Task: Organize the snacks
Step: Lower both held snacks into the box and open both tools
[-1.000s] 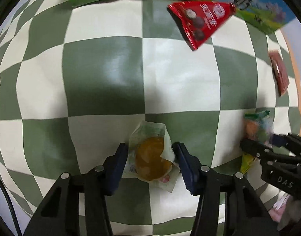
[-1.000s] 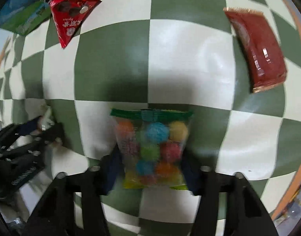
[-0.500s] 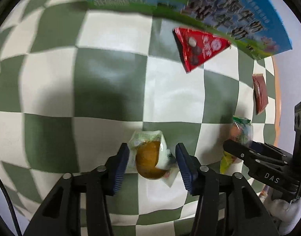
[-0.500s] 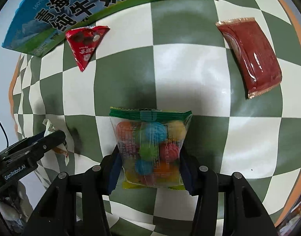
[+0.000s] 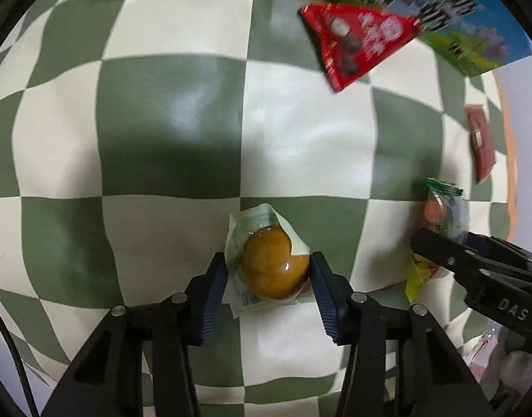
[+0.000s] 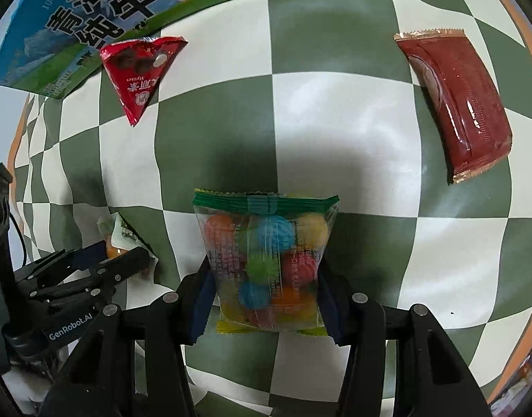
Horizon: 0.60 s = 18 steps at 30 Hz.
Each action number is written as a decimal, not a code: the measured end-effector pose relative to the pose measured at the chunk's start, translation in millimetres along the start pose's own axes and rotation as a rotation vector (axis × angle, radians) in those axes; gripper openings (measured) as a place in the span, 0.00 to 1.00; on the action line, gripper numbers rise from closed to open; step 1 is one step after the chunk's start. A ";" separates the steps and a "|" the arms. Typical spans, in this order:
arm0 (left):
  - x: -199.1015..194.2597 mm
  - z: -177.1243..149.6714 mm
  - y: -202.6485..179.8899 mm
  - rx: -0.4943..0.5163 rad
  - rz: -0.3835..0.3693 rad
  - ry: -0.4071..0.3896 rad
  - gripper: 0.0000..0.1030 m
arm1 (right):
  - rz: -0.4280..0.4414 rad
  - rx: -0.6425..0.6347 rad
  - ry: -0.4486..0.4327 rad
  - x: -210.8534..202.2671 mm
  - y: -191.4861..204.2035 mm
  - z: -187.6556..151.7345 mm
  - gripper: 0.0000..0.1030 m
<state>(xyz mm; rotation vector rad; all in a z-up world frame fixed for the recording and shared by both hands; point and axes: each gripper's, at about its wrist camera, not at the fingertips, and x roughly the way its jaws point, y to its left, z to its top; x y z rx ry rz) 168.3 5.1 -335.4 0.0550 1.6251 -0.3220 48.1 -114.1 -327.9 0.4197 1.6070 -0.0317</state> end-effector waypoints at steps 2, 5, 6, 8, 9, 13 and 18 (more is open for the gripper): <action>-18.6 -9.6 -3.9 0.003 -0.016 -0.032 0.43 | 0.002 -0.007 -0.010 -9.8 0.3 1.3 0.53; -54.8 -10.4 -6.3 0.005 -0.053 -0.088 0.43 | 0.019 -0.021 -0.033 -27.0 3.7 1.8 0.53; -67.4 -8.7 -8.7 0.003 -0.071 -0.106 0.43 | 0.027 -0.025 -0.040 -33.1 4.6 2.5 0.53; -101.8 -2.4 -15.5 0.009 -0.126 -0.157 0.43 | 0.056 -0.033 -0.064 -57.0 8.2 7.1 0.53; -118.3 5.3 -12.7 0.014 -0.142 -0.185 0.43 | 0.069 -0.038 -0.078 -67.6 10.1 8.9 0.53; -183.1 36.2 -27.8 0.047 -0.198 -0.304 0.43 | 0.120 -0.075 -0.170 -129.7 21.1 23.4 0.53; -227.6 95.9 -49.4 0.083 -0.208 -0.388 0.44 | 0.165 -0.106 -0.288 -205.4 30.9 63.9 0.53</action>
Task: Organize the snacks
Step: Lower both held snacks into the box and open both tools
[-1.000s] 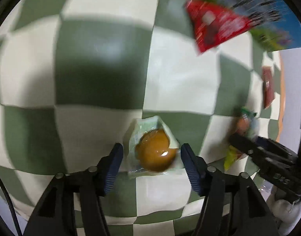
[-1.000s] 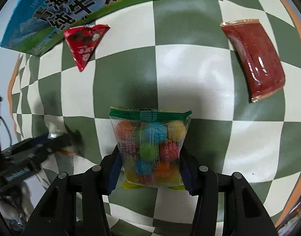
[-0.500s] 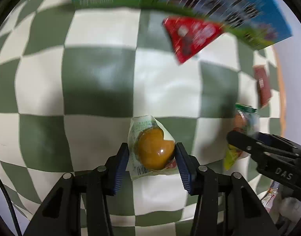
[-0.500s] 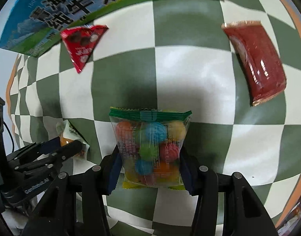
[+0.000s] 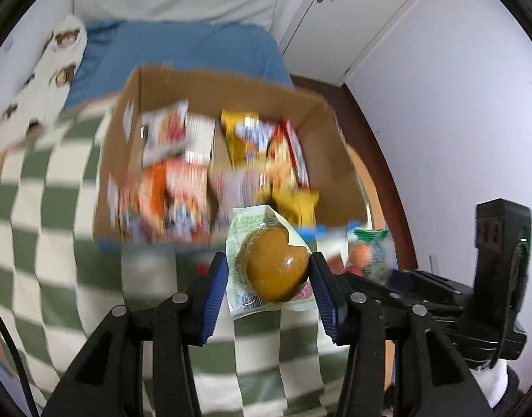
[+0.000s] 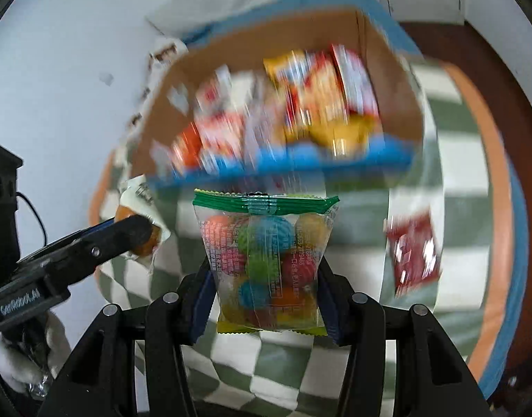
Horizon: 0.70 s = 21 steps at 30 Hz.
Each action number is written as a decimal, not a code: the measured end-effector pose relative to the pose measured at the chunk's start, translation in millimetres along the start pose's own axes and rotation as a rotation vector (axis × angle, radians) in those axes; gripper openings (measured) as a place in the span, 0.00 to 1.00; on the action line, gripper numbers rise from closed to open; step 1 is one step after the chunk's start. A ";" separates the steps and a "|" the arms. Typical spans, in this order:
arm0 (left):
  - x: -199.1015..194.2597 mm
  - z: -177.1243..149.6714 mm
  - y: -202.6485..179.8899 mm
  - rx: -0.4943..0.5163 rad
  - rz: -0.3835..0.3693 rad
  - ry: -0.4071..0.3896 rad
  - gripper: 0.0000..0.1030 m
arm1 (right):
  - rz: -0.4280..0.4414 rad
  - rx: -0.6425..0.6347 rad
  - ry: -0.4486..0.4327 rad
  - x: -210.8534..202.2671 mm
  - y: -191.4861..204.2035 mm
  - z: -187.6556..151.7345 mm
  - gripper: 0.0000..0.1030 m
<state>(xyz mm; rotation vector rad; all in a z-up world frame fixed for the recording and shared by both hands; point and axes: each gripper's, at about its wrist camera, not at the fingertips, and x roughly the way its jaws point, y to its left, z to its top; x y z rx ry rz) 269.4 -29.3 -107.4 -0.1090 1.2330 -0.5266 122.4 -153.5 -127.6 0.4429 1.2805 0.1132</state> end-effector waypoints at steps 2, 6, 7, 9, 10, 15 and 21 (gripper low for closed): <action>9.3 35.9 -3.0 0.017 0.040 -0.002 0.44 | -0.005 -0.017 -0.040 -12.1 3.1 29.6 0.53; 33.5 76.1 4.7 0.026 0.120 0.020 0.44 | -0.083 -0.049 -0.064 -8.1 -0.9 84.2 0.53; 41.3 83.3 7.7 0.030 0.141 0.035 0.44 | -0.112 -0.057 -0.062 -2.0 -2.9 96.5 0.53; 60.0 98.3 19.2 0.021 0.182 0.063 0.44 | -0.171 -0.063 -0.038 14.4 -11.3 121.2 0.53; 70.6 107.3 26.2 0.017 0.208 0.083 0.44 | -0.190 -0.062 -0.025 22.6 -16.5 128.8 0.53; 115.5 120.2 58.5 -0.031 0.270 0.152 0.46 | -0.275 -0.050 0.048 61.2 -41.3 161.2 0.53; 142.9 125.7 81.1 -0.116 0.297 0.218 0.70 | -0.321 -0.022 0.103 97.8 -60.0 175.8 0.93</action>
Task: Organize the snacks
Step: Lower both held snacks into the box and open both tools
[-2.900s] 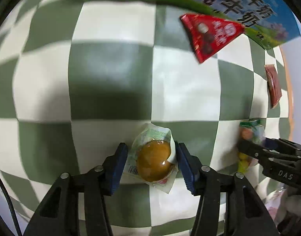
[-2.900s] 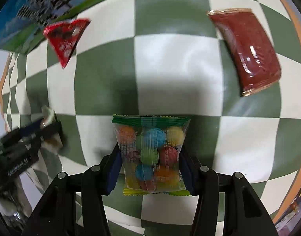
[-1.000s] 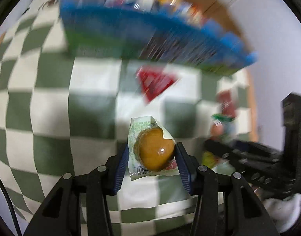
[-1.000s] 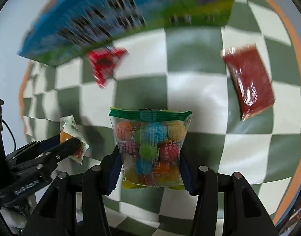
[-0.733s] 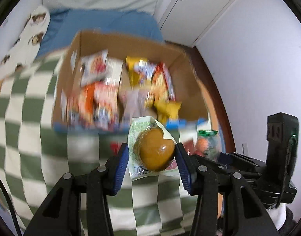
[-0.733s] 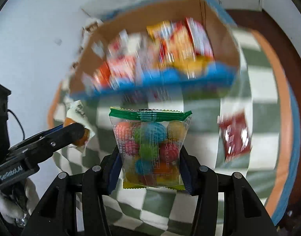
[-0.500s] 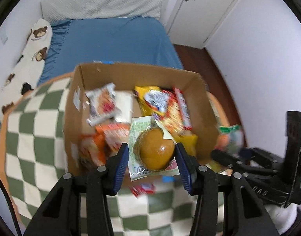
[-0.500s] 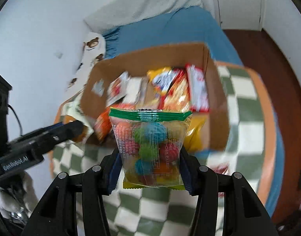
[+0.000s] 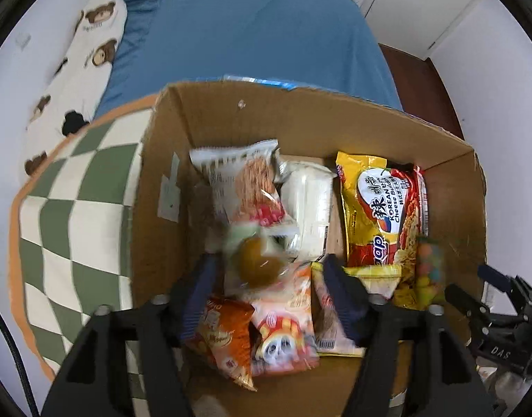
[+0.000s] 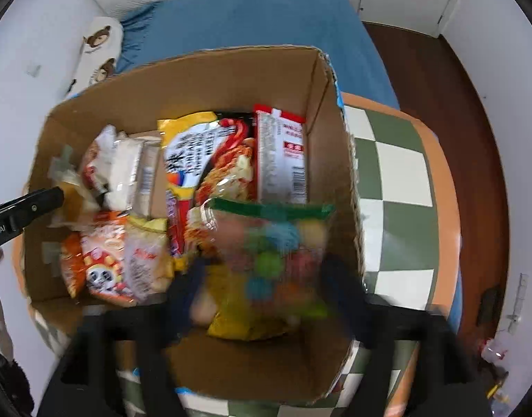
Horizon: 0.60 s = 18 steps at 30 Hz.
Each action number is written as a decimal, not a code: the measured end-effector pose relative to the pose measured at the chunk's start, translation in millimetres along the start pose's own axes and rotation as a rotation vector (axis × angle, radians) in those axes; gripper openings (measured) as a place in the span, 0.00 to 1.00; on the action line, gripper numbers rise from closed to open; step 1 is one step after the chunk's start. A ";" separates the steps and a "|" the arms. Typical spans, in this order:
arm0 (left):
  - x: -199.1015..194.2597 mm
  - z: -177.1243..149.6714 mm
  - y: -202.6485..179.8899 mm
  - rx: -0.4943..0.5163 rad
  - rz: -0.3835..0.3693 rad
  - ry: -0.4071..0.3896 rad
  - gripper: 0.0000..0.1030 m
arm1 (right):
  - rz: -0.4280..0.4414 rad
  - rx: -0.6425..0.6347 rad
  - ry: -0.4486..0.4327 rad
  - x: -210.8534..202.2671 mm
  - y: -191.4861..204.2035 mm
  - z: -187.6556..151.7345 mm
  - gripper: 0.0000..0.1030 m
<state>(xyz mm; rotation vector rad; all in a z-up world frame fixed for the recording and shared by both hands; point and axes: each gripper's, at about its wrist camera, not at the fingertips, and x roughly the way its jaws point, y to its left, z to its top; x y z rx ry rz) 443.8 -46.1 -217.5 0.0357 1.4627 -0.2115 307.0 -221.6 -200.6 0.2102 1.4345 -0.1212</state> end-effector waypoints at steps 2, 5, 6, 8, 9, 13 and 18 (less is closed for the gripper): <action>5.7 -0.8 -0.7 -0.004 -0.009 0.008 0.86 | 0.003 0.008 0.010 4.1 0.7 4.0 0.93; 13.3 -4.5 -5.7 0.005 -0.025 0.025 0.92 | -0.012 0.001 0.011 8.7 3.9 8.4 0.94; 15.1 -5.8 -7.5 0.010 -0.029 0.029 0.95 | -0.009 0.003 0.017 10.6 4.6 9.3 0.94; 18.3 -9.2 -11.6 0.023 -0.029 0.029 0.96 | -0.005 0.005 0.018 14.2 5.7 10.4 0.95; 19.2 -11.1 -13.9 0.030 -0.030 0.024 0.96 | -0.010 0.004 0.018 14.8 7.2 11.4 0.95; 15.9 -17.4 -18.8 0.028 -0.047 -0.003 0.96 | -0.021 0.003 0.013 15.9 10.5 12.1 0.95; 5.0 -27.7 -24.5 0.035 -0.020 -0.049 0.96 | -0.042 -0.007 0.002 14.4 14.6 8.0 0.95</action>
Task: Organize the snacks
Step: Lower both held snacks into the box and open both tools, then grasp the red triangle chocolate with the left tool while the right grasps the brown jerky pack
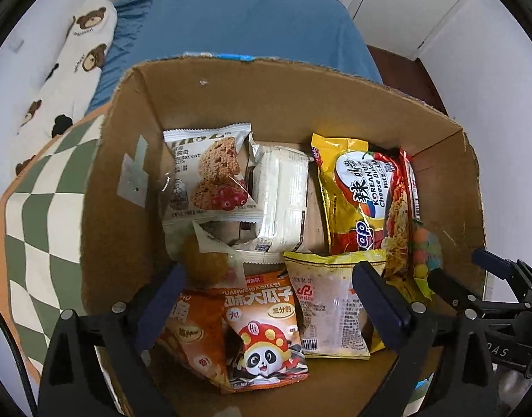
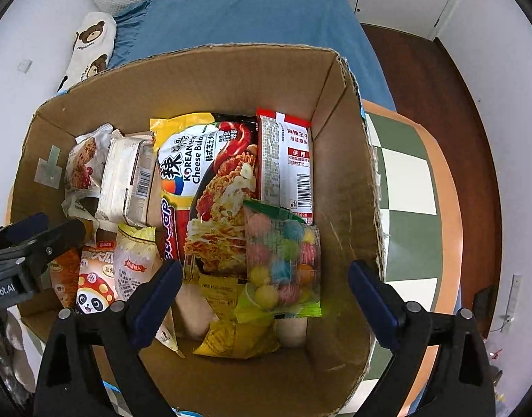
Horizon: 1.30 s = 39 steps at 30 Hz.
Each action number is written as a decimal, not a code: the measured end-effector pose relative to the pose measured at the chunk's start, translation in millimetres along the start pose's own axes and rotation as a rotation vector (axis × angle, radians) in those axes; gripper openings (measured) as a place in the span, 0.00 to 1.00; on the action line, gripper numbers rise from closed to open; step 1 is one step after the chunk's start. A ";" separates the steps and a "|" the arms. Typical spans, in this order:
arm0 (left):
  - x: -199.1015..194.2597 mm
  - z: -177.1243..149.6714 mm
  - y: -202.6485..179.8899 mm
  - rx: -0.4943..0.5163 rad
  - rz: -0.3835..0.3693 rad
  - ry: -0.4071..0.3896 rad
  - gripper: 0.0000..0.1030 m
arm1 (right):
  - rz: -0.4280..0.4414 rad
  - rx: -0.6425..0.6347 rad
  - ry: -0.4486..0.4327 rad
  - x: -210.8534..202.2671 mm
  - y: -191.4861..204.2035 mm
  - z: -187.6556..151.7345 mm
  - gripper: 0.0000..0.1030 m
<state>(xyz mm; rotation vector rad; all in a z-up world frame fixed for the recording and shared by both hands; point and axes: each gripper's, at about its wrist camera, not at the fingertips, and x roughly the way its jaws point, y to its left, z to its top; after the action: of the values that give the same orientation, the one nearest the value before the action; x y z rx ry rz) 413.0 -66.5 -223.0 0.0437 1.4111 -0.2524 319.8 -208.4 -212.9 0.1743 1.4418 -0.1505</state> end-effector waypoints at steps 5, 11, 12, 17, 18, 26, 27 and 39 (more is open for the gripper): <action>-23.7 -17.5 -5.7 0.007 0.024 -0.081 0.96 | 0.001 0.004 -0.047 -12.2 5.4 -9.6 0.95; -56.6 -47.1 -11.2 0.023 0.044 -0.195 0.96 | -0.001 0.001 -0.124 -38.4 15.2 -33.2 0.95; -62.6 -53.2 -11.8 0.024 0.048 -0.212 0.96 | -0.003 0.000 -0.139 -42.2 16.1 -36.8 0.95; -88.1 -79.6 -11.0 0.016 0.052 -0.281 0.96 | -0.019 -0.003 -0.223 -69.8 22.4 -63.5 0.95; -94.1 -86.1 -11.1 0.016 0.051 -0.296 0.96 | -0.019 -0.002 -0.237 -74.9 22.9 -69.2 0.95; -137.0 -134.6 -21.3 0.045 0.068 -0.403 0.96 | -0.018 -0.005 -0.359 -122.9 27.3 -116.5 0.95; -140.8 -138.8 -23.2 0.047 0.071 -0.410 0.96 | -0.021 -0.007 -0.372 -127.5 28.3 -122.4 0.95; -171.2 -187.1 -30.0 0.028 0.092 -0.509 0.96 | -0.012 0.020 -0.490 -171.8 29.3 -185.1 0.95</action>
<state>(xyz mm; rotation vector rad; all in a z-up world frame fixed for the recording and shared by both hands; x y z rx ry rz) 202.0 -36.6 -82.3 0.0625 0.8972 -0.1895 125.1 -141.5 -63.8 0.1330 0.9534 -0.2020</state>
